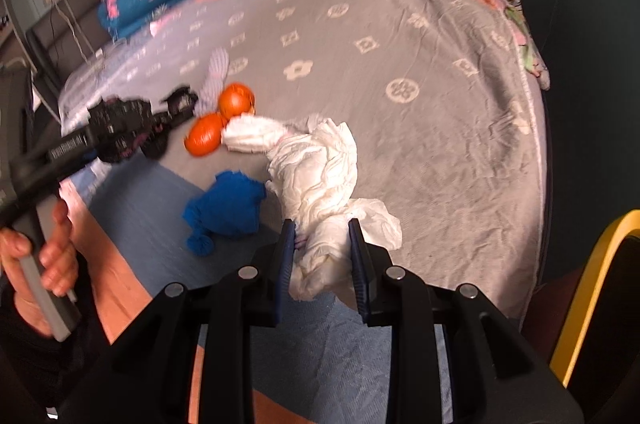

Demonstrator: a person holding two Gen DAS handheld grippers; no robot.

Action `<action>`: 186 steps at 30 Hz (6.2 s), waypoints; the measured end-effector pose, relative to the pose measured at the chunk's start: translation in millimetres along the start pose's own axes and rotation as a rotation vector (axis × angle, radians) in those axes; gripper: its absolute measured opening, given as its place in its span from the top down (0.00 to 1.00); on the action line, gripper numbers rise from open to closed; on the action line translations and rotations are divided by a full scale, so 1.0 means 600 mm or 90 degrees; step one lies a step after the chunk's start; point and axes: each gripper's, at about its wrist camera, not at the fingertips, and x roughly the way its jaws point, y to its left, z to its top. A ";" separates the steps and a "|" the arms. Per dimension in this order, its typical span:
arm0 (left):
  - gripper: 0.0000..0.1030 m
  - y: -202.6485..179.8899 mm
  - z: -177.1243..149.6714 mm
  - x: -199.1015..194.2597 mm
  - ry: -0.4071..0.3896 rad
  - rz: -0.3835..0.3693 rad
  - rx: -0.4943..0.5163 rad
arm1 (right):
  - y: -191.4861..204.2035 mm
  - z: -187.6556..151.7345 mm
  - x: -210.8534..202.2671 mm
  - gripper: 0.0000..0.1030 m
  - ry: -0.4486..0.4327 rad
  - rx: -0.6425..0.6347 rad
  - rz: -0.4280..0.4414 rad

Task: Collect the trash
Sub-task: 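Lift and carry the black bag and white tissue with both tools over the bin, then open both tools to drop the black bag and white tissue into the bin, then move both open tools back over the remaining trash on the bed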

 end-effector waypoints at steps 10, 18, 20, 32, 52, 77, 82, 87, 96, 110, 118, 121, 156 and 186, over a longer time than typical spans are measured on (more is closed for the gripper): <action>0.55 -0.049 -0.005 -0.051 -0.031 0.016 0.060 | -0.014 -0.011 -0.073 0.75 -0.038 0.052 0.030; 0.55 -0.105 -0.005 -0.108 -0.053 0.001 0.111 | -0.001 -0.034 -0.144 0.75 -0.070 0.048 0.033; 0.55 -0.119 -0.006 -0.123 -0.058 -0.005 0.119 | 0.002 -0.041 -0.168 0.75 -0.082 0.046 0.031; 0.55 -0.198 -0.025 -0.209 -0.077 -0.070 0.161 | -0.018 -0.071 -0.300 0.75 -0.162 0.064 0.006; 0.55 -0.361 -0.051 -0.241 -0.048 -0.159 0.208 | -0.121 -0.110 -0.437 0.75 -0.267 0.146 -0.060; 0.55 -0.555 -0.117 -0.202 0.000 -0.242 0.297 | -0.291 -0.173 -0.499 0.75 -0.309 0.266 -0.124; 0.55 -0.588 -0.138 -0.171 0.022 -0.252 0.320 | -0.331 -0.178 -0.485 0.75 -0.297 0.292 -0.127; 0.55 -0.614 -0.159 -0.136 0.046 -0.269 0.338 | -0.372 -0.185 -0.465 0.74 -0.283 0.322 -0.128; 0.54 -0.647 -0.198 -0.080 0.097 -0.282 0.352 | -0.419 -0.197 -0.425 0.74 -0.252 0.356 -0.132; 0.52 -0.673 -0.250 -0.016 0.167 -0.291 0.362 | -0.457 -0.214 -0.368 0.71 -0.213 0.400 -0.126; 0.27 -0.656 -0.244 -0.005 0.187 -0.295 0.331 | -0.469 -0.230 -0.366 0.54 -0.210 0.424 -0.127; 0.22 -0.647 -0.236 -0.007 0.184 -0.296 0.316 | -0.469 -0.230 -0.369 0.47 -0.213 0.433 -0.132; 0.08 -0.442 -0.074 -0.145 -0.035 -0.166 0.259 | -0.323 -0.151 -0.397 0.23 -0.245 0.334 -0.109; 0.08 -0.205 0.025 -0.158 -0.100 -0.013 0.194 | -0.059 -0.026 -0.316 0.22 -0.194 0.127 -0.021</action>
